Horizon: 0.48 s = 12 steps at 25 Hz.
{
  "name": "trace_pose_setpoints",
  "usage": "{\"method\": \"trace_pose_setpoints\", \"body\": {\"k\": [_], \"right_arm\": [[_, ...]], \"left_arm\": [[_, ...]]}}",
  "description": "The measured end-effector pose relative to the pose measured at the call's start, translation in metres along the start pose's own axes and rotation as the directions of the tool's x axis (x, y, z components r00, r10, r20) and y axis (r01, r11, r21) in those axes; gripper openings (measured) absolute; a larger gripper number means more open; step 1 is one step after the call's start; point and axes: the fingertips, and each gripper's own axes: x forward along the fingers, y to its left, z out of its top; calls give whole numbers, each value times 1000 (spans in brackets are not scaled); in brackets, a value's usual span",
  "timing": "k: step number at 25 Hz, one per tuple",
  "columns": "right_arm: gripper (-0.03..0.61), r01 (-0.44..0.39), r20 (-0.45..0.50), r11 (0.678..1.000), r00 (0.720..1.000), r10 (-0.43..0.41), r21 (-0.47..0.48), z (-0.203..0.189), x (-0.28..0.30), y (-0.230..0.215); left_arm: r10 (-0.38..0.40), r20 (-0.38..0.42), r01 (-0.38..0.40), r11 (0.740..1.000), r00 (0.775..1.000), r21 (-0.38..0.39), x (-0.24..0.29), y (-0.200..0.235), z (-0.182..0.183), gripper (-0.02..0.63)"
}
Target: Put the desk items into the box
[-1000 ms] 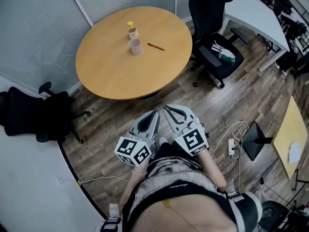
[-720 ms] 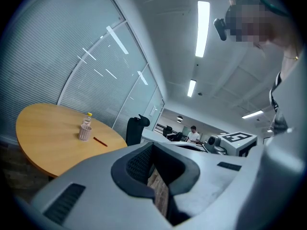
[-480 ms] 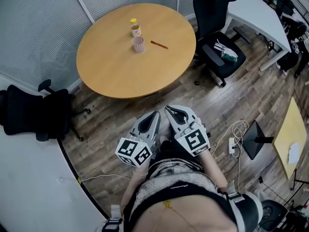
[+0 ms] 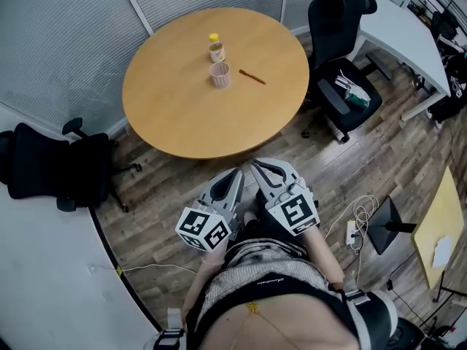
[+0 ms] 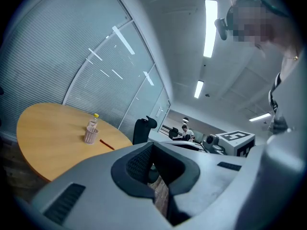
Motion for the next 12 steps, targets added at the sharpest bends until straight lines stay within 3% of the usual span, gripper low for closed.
{"method": "trace_pose_setpoints", "body": {"k": [12], "right_arm": [[25,-85,9,996,996,85,-33,17,58,-63]], "left_arm": [[50,26,-50,999,998,11,69,41,40,3]]}}
